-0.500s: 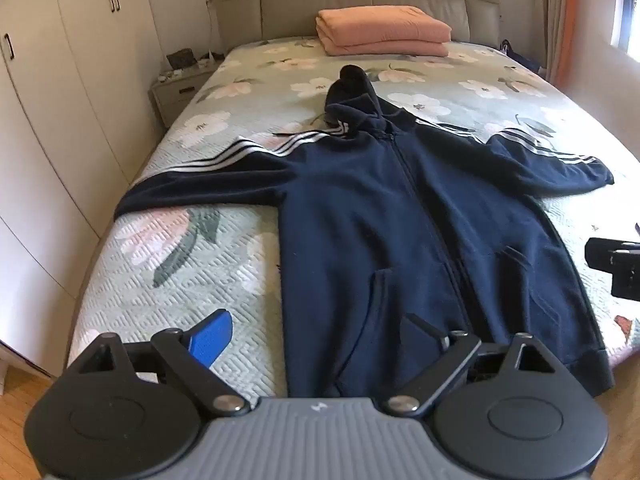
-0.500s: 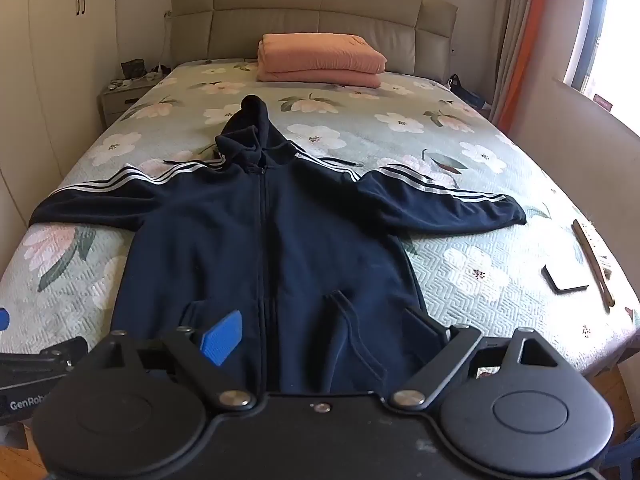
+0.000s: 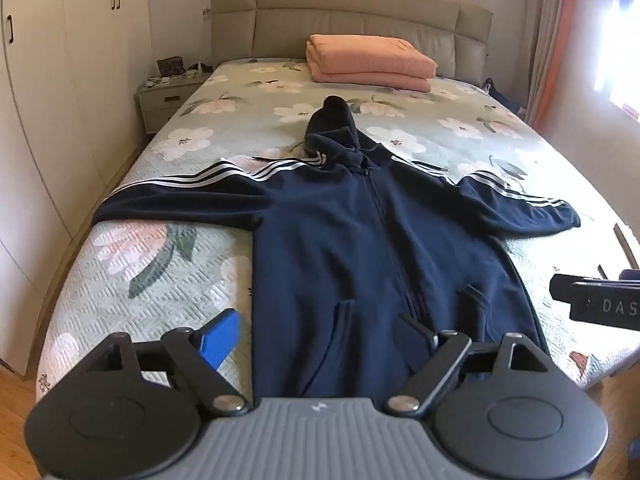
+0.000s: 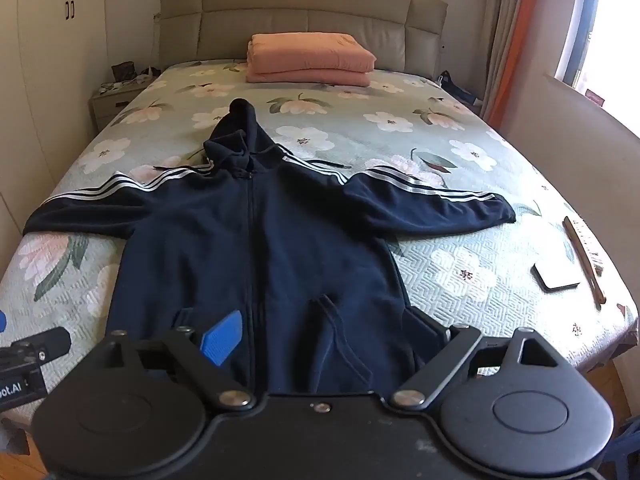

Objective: Fold large clothes

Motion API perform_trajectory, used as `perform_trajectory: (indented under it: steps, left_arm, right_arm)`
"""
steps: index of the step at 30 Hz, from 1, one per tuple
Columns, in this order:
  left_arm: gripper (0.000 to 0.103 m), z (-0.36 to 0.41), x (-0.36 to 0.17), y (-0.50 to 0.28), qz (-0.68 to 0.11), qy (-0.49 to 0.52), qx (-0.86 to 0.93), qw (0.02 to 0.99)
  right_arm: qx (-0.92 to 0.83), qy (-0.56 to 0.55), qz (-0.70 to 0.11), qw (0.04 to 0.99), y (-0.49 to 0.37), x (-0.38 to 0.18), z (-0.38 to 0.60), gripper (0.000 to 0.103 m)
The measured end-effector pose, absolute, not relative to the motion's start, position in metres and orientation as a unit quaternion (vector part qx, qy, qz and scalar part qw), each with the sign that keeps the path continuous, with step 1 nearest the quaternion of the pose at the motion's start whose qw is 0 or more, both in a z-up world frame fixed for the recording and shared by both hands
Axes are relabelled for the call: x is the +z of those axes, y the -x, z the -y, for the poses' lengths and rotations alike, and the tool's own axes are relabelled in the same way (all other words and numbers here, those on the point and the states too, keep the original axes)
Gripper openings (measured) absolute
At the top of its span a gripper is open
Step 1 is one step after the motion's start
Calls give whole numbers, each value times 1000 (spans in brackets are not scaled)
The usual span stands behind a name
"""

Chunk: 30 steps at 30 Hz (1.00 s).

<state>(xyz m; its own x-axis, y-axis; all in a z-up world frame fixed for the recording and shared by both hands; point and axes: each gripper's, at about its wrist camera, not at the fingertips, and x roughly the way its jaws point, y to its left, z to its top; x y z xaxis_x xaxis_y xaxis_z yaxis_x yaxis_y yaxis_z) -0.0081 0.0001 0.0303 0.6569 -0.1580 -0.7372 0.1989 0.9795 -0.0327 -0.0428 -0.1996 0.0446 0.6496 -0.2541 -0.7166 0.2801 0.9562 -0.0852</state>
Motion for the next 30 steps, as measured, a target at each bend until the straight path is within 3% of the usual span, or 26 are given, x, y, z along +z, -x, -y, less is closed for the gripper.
perform_trajectory:
  steps: [8,30]
  left_arm:
    - [93,-1,19,3,-420,-53,-72,903]
    - [91,-10,9,2,-461,-2,-101,882]
  right_arm:
    - [-123,-31,-404,906,39,36,193,103]
    - [-113,-42,-412,903,41,31,192,103]
